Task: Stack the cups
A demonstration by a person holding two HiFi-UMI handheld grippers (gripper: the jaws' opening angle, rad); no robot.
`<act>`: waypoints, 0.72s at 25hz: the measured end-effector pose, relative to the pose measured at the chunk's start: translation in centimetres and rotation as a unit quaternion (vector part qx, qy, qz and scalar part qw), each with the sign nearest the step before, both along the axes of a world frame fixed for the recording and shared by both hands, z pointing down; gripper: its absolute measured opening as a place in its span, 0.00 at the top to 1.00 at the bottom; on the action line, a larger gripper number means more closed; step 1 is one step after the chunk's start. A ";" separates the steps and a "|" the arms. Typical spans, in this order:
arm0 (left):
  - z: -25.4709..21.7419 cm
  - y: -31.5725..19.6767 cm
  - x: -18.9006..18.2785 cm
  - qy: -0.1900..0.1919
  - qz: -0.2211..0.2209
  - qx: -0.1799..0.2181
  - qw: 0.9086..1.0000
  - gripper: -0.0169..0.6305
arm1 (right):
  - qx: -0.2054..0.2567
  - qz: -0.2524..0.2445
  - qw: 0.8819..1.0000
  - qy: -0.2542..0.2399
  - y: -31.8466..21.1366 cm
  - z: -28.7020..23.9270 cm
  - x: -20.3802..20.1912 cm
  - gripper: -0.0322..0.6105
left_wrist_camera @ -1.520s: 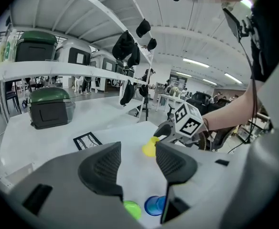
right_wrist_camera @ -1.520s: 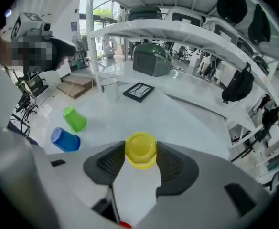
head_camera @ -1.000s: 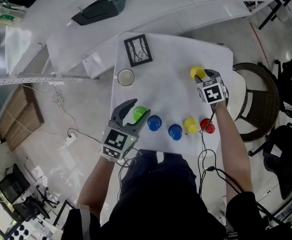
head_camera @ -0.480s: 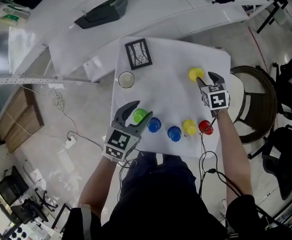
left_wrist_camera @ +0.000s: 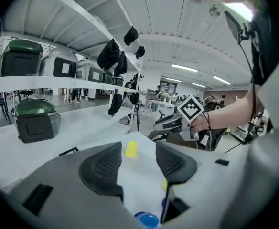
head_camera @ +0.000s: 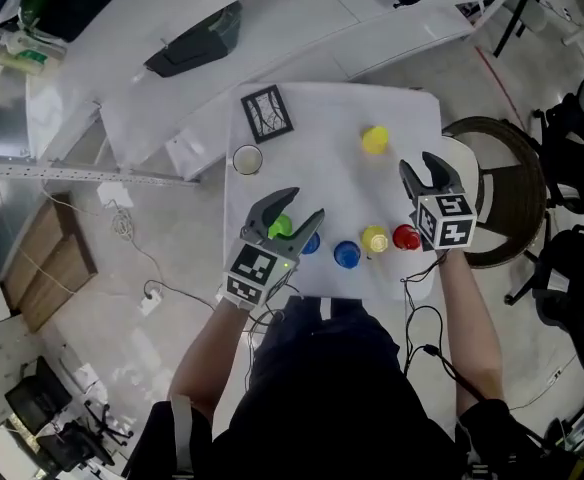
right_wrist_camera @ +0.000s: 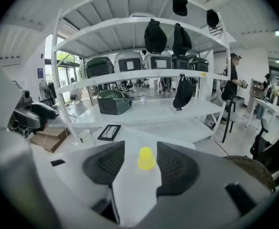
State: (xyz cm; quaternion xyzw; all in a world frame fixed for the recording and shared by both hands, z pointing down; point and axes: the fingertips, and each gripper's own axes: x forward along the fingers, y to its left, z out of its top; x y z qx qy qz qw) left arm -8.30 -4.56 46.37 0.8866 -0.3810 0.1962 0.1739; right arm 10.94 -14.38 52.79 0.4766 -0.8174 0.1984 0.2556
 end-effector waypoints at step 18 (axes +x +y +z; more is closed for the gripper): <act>7.5 6.9 13.0 -0.098 0.233 -0.033 0.967 0.64 | -0.008 0.112 0.993 -0.025 11.5 -0.3 7.0 0.66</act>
